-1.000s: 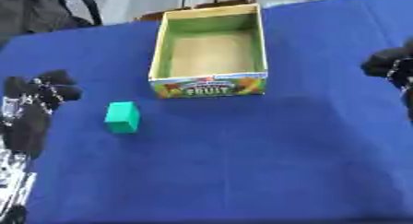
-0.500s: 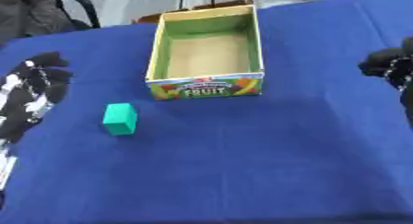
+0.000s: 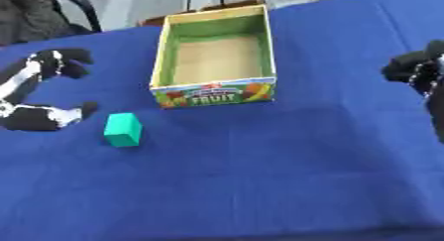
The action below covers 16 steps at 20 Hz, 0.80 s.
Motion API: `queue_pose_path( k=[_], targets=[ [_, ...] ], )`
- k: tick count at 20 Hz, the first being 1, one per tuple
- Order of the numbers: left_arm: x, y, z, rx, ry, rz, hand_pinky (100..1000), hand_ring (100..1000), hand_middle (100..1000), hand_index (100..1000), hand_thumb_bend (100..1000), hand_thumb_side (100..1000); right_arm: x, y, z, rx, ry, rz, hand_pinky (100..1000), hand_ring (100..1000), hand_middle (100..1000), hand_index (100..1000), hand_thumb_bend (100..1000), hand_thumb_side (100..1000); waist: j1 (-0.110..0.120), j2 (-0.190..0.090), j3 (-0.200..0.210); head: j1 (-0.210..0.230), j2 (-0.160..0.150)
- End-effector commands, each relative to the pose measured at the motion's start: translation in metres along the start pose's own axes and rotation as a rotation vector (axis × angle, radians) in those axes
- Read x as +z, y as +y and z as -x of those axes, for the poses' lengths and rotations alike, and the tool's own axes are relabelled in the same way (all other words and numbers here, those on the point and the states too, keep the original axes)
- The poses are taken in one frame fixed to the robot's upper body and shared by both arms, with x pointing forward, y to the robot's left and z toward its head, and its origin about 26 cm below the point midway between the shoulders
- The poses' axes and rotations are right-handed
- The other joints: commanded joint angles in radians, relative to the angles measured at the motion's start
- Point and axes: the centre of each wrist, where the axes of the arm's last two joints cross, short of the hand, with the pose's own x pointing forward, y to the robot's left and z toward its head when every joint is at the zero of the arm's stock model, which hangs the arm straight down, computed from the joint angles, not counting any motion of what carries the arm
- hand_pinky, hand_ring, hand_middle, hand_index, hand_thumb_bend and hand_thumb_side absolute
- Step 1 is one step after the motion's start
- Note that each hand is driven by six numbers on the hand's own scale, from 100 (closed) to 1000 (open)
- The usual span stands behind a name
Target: Pick up objects on the table and place them in the box.
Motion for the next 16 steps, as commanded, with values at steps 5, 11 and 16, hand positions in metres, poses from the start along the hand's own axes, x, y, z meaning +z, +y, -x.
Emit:
queue_pose_path(
  k=[5, 11, 16],
  targets=[
    [-0.006, 0.022, 0.024, -0.213, 0.102, 0.225, 757, 748, 789, 922, 502, 346, -0.004, -0.002, -0.006, 0.015, -0.020, -0.015, 747, 685, 572, 638, 100, 954, -0.011, -0.020, -0.004, 0.003, -0.008],
    [-0.027, 0.022, 0.031, -0.259, 0.143, 0.321, 747, 739, 785, 921, 500, 365, -0.003, -0.002, -0.005, 0.015, -0.019, -0.016, 747, 685, 572, 638, 100, 952, -0.014, -0.022, 0.001, -0.001, -0.007],
    [-0.045, 0.019, 0.029, -0.282, 0.133, 0.357, 743, 725, 783, 919, 515, 370, -0.004, -0.001, -0.005, 0.012, -0.018, -0.018, 747, 685, 571, 638, 100, 952, -0.015, -0.023, 0.001, -0.004, -0.007]
  ],
)
